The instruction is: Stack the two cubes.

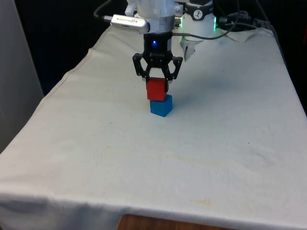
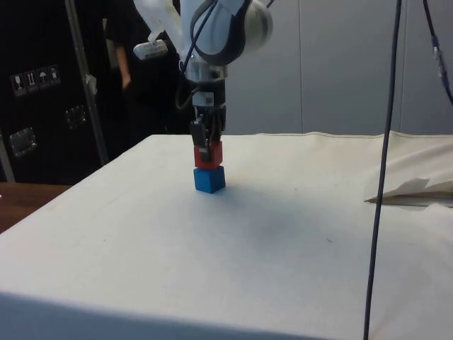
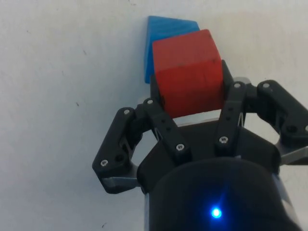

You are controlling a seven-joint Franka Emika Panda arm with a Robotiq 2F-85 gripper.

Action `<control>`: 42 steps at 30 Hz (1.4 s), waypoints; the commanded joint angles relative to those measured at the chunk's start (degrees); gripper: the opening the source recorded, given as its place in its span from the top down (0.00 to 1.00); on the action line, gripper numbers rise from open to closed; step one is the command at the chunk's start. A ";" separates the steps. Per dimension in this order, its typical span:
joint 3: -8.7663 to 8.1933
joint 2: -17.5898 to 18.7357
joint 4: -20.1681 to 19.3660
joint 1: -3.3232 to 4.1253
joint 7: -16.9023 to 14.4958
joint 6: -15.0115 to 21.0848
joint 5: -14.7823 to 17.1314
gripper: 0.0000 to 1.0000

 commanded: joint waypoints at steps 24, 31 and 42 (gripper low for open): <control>0.40 0.46 0.17 0.46 0.80 0.17 -0.17 1.00; 0.29 0.40 0.17 0.46 0.69 0.06 -0.29 0.55; 0.23 0.40 0.23 0.46 0.63 0.06 -0.29 0.00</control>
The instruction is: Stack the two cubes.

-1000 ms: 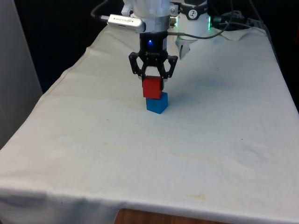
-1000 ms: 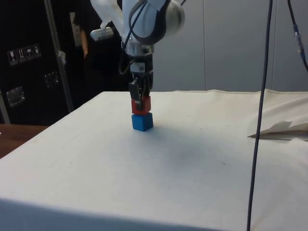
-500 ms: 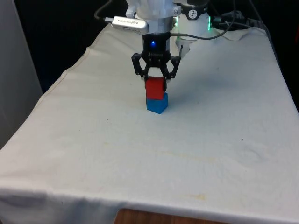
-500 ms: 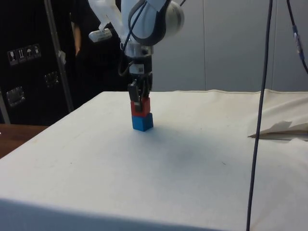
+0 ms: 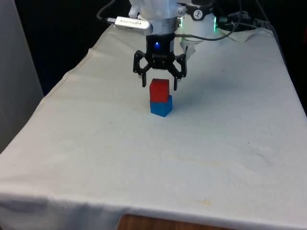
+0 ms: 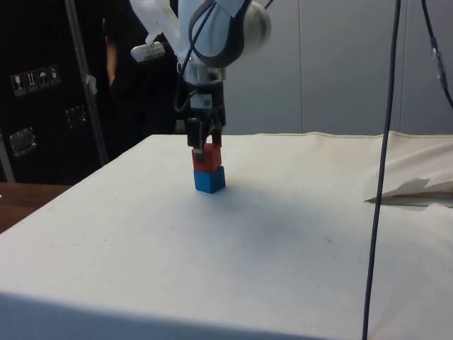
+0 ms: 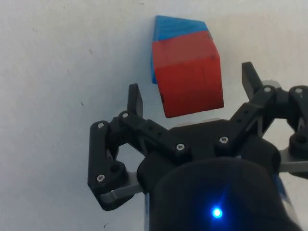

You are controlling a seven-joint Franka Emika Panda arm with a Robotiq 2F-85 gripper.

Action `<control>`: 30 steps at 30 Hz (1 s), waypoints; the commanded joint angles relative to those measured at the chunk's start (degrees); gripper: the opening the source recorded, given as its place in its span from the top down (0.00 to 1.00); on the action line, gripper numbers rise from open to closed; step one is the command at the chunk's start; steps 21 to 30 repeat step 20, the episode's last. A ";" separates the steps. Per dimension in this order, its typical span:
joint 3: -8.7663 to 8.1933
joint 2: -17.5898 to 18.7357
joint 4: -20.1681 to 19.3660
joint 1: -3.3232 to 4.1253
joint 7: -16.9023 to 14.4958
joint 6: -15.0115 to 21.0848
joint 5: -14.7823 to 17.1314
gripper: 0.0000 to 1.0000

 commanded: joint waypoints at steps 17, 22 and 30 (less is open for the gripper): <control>-0.52 -6.02 0.06 0.11 0.52 -3.44 -0.34 0.00; -0.23 -6.93 0.06 0.00 0.11 -3.67 0.00 0.00; -0.23 -6.93 0.06 0.00 0.11 -3.67 0.00 0.00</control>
